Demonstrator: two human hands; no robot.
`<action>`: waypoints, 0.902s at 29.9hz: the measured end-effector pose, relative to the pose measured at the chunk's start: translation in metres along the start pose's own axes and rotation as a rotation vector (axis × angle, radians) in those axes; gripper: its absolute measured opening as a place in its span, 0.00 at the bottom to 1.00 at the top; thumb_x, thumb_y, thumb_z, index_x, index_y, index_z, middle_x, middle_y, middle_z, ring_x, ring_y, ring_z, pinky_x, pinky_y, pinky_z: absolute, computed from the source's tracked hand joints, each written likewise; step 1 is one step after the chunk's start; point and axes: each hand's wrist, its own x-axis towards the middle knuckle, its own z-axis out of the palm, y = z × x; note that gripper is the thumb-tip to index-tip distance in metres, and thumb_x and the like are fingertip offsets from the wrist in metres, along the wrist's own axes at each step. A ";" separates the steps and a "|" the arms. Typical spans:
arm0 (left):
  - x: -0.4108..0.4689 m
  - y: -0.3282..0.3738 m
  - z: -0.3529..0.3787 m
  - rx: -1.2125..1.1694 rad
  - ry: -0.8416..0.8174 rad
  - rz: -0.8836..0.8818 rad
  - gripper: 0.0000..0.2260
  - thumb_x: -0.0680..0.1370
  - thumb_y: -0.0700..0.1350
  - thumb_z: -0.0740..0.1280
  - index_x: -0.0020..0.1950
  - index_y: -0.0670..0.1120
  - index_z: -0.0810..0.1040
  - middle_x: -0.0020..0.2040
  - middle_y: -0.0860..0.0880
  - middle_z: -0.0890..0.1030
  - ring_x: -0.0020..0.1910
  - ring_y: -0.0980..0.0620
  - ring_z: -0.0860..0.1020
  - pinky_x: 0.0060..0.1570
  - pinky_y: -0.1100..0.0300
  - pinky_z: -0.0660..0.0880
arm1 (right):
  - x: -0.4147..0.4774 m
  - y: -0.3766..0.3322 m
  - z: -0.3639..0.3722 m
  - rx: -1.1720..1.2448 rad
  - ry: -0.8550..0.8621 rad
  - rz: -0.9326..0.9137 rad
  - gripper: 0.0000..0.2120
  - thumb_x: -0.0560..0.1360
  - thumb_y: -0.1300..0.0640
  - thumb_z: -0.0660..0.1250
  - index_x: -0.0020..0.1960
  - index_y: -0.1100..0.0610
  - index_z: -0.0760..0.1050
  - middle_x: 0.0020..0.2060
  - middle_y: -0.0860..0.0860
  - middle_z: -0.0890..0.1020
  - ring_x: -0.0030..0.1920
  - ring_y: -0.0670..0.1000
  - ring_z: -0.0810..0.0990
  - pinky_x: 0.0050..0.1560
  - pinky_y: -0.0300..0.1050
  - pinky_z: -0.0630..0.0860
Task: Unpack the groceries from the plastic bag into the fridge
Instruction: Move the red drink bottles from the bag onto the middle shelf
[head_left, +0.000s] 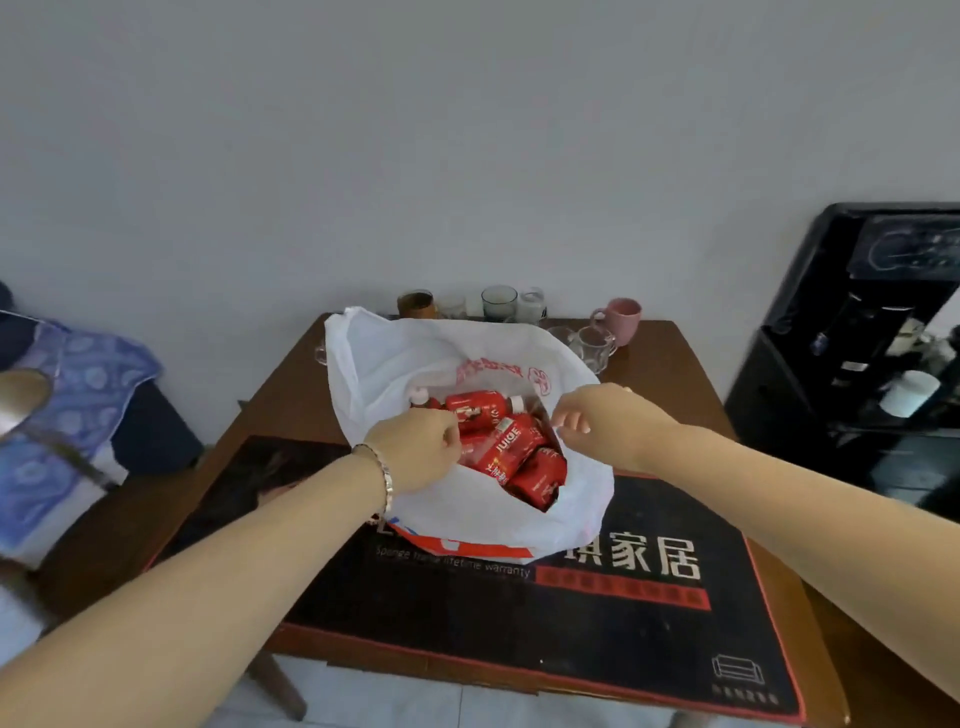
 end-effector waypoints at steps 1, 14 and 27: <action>0.010 -0.009 0.003 -0.008 -0.016 -0.010 0.09 0.79 0.46 0.57 0.40 0.50 0.71 0.34 0.56 0.71 0.39 0.50 0.74 0.41 0.57 0.71 | 0.018 0.000 0.006 -0.001 -0.002 -0.028 0.12 0.78 0.55 0.60 0.59 0.54 0.77 0.56 0.51 0.80 0.54 0.50 0.78 0.57 0.43 0.75; 0.127 -0.096 0.051 0.095 -0.198 0.229 0.13 0.78 0.52 0.59 0.59 0.48 0.74 0.55 0.51 0.74 0.51 0.50 0.77 0.47 0.58 0.72 | 0.192 0.006 0.142 -0.672 -0.410 -0.258 0.34 0.73 0.57 0.69 0.74 0.51 0.58 0.72 0.52 0.63 0.73 0.56 0.59 0.74 0.54 0.51; 0.171 -0.102 0.115 0.216 -0.400 -0.153 0.39 0.72 0.61 0.65 0.73 0.42 0.53 0.62 0.38 0.71 0.57 0.43 0.75 0.56 0.55 0.73 | 0.141 0.030 0.127 0.273 -0.028 0.264 0.43 0.60 0.48 0.76 0.70 0.45 0.58 0.58 0.46 0.68 0.53 0.47 0.71 0.54 0.37 0.69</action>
